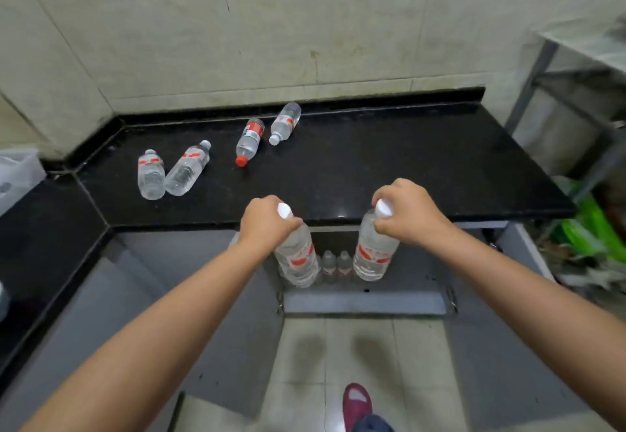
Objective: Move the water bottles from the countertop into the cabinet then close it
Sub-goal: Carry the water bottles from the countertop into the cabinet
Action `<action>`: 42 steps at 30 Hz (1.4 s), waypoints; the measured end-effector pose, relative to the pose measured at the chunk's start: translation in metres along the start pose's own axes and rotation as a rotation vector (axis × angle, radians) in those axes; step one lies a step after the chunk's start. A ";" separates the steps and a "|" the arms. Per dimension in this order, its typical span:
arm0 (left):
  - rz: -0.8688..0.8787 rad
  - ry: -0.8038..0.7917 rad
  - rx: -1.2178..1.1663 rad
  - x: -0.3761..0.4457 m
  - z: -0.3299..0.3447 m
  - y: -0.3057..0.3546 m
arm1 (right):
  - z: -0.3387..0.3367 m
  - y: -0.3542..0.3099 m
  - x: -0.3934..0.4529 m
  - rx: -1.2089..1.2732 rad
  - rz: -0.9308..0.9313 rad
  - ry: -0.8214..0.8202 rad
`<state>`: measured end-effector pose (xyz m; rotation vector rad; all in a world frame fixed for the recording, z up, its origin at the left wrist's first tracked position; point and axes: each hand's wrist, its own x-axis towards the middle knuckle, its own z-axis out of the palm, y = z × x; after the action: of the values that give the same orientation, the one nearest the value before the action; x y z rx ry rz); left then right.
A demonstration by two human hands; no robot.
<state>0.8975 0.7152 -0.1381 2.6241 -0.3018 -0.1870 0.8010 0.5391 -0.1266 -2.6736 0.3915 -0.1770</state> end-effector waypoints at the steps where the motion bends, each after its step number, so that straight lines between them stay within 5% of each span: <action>1: 0.029 -0.047 0.026 -0.014 0.007 -0.001 | -0.004 0.003 -0.014 -0.023 -0.003 -0.033; 11: 0.296 -0.376 0.152 -0.066 0.102 0.014 | 0.017 0.071 -0.064 -0.089 0.040 -0.302; 26: 0.247 -0.585 0.205 0.036 0.293 0.012 | 0.179 0.229 0.015 -0.029 0.347 -0.421; 32: 0.254 -0.567 0.208 0.102 0.414 -0.026 | 0.290 0.317 0.068 -0.063 0.405 -0.453; 42: 0.372 -0.334 0.141 0.213 0.597 -0.067 | 0.443 0.432 0.141 -0.133 0.261 -0.232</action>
<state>1.0042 0.4493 -0.7072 2.6070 -0.9370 -0.4912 0.9109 0.2974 -0.7031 -2.6978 0.6897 0.2435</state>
